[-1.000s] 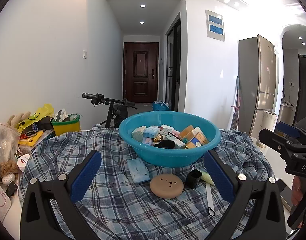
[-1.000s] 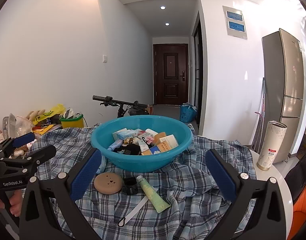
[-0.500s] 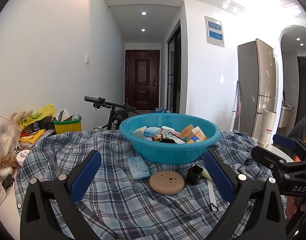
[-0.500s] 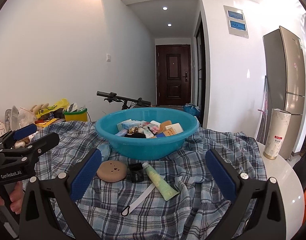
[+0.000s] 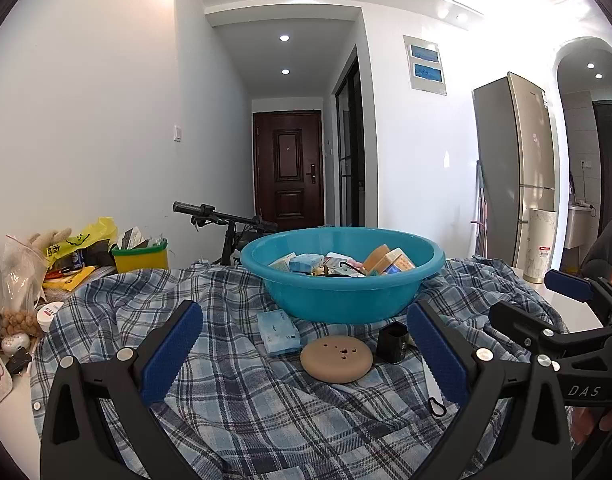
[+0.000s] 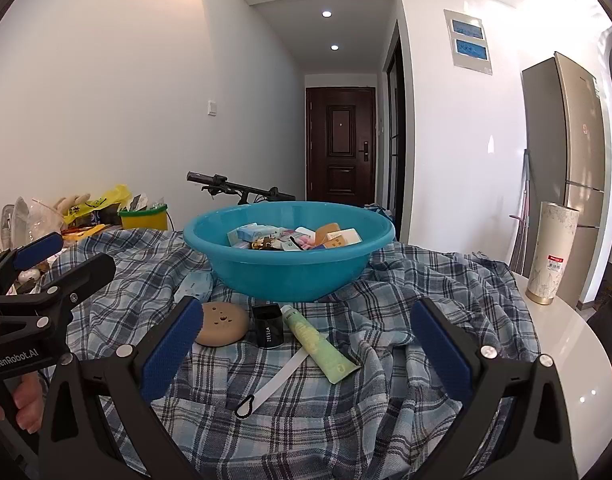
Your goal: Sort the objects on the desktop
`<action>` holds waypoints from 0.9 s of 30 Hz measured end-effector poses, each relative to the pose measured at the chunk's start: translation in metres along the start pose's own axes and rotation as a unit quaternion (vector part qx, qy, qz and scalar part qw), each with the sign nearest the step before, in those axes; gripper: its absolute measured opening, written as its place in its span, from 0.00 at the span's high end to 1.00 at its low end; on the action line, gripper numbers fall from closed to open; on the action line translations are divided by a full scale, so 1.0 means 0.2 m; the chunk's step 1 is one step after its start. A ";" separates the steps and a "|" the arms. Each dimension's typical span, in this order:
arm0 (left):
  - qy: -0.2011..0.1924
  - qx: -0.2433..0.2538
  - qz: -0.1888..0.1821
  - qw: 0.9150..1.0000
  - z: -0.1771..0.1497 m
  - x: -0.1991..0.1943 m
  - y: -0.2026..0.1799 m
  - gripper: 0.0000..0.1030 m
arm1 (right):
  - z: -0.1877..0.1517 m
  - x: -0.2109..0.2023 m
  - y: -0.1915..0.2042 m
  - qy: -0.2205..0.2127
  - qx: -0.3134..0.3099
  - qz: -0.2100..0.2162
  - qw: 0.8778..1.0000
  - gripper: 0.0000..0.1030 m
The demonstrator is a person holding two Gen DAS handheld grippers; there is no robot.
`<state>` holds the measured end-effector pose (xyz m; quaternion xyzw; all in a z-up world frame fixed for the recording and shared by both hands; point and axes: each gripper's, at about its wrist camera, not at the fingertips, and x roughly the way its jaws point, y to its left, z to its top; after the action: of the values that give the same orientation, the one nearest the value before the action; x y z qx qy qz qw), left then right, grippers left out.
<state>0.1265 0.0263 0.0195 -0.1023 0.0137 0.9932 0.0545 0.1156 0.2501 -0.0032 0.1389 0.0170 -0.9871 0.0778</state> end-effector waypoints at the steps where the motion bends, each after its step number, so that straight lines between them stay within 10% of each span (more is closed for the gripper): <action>1: -0.001 -0.002 0.000 1.000 -0.01 0.00 0.00 0.00 | -0.01 0.00 0.00 -0.002 -0.002 -0.001 1.000 0.00; 27: 0.008 -0.013 -0.002 1.000 -0.04 0.03 0.02 0.00 | -0.02 -0.02 -0.01 -0.017 0.005 -0.019 1.000 0.00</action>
<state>0.1224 0.0235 0.0099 -0.1108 0.0014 0.9923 0.0555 0.1200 0.2522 -0.0050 0.1225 0.0130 -0.9907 0.0585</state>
